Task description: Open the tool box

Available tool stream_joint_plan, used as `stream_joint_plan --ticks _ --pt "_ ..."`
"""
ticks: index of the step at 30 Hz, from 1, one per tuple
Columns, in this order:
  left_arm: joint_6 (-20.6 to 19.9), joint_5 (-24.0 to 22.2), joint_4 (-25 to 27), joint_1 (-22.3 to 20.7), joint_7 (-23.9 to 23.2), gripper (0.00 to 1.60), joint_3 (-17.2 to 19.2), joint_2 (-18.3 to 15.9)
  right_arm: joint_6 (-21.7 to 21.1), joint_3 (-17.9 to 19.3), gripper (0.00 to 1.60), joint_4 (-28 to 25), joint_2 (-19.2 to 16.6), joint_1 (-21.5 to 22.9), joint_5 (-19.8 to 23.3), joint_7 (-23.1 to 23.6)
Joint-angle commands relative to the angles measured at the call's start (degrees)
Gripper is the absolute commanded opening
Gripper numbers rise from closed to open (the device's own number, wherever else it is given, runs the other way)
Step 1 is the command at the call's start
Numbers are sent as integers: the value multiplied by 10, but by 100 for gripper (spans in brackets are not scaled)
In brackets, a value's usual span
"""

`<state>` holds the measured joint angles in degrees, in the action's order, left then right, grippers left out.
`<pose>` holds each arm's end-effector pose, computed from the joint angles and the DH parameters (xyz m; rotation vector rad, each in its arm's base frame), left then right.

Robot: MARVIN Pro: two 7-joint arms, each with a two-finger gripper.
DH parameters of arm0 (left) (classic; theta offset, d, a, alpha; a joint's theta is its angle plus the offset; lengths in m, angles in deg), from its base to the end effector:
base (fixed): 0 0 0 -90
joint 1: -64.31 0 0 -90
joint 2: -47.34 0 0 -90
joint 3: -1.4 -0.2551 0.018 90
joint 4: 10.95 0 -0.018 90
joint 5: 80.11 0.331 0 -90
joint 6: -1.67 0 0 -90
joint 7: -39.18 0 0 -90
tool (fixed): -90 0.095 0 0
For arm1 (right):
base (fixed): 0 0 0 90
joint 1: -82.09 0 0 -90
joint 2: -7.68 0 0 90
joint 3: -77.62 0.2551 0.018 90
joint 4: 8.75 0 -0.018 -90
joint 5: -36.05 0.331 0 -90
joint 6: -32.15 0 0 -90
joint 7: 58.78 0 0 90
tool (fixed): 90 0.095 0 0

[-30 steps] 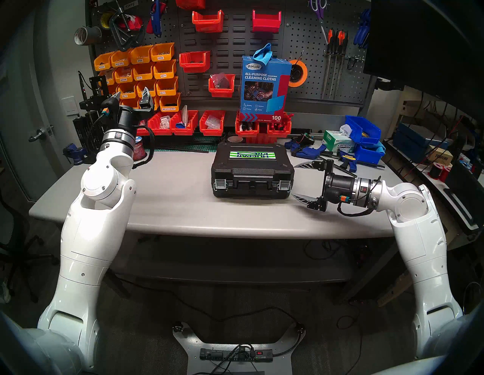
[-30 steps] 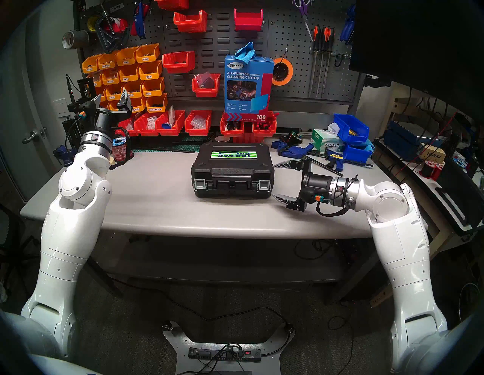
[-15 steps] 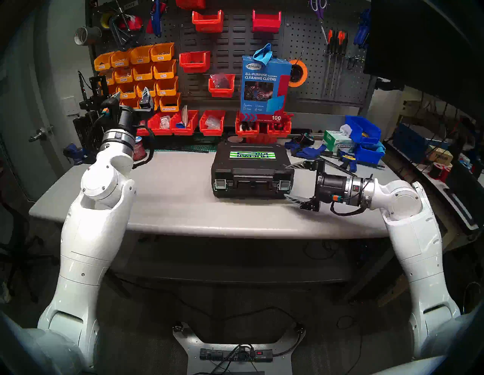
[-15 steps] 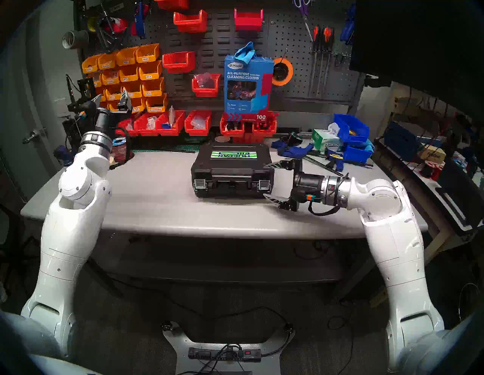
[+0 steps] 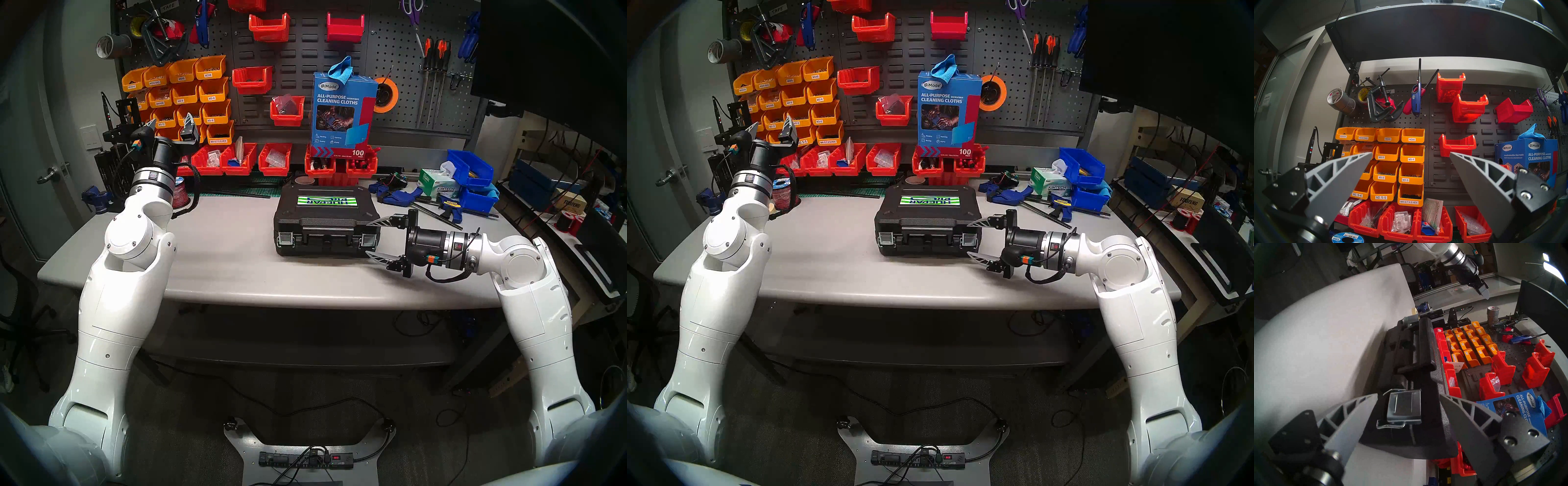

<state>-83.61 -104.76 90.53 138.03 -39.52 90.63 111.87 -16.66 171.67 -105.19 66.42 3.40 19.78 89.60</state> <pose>0.4660 0.0942 -0.0355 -1.5215 -0.1370 -2.6927 0.4262 -0.0649 -0.1405 0.9456 2.1623 1.8143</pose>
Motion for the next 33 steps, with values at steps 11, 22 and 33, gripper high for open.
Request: stream_joint_plan --ticks 11,22,33 --pt "1 -1 5 -6 1 160 1 1 -11 4 131 -7 -1 -5 -7 0" --pt "1 -1 5 -6 1 160 1 1 -10 -9 119 10 0 13 -14 3" --pt "1 -1 5 -6 1 160 1 1 -11 -5 0 6 -9 -17 -29 3"
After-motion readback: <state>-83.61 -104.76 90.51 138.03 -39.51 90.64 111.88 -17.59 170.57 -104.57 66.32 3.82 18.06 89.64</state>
